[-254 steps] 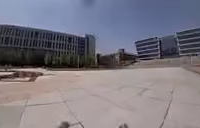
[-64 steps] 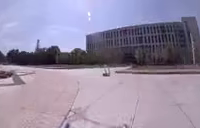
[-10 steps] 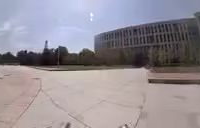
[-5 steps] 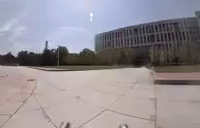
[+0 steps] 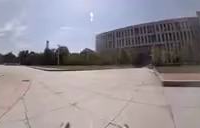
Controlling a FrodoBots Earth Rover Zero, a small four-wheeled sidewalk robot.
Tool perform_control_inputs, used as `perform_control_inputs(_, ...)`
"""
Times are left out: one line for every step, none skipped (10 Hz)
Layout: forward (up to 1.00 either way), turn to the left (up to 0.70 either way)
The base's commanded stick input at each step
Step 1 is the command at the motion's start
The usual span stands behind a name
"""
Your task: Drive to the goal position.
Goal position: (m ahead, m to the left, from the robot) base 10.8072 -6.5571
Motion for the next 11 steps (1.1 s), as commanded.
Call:
perform_control_inputs(0.70, 0.00)
perform_control_inputs(0.70, 0.00)
perform_control_inputs(0.70, 0.00)
perform_control_inputs(0.70, 0.00)
perform_control_inputs(0.70, 0.00)
perform_control_inputs(0.70, 0.00)
perform_control_inputs(0.70, 0.00)
perform_control_inputs(0.70, -0.19)
perform_control_inputs(0.70, -0.35)
perform_control_inputs(0.70, -0.35)
perform_control_inputs(0.70, -0.35)
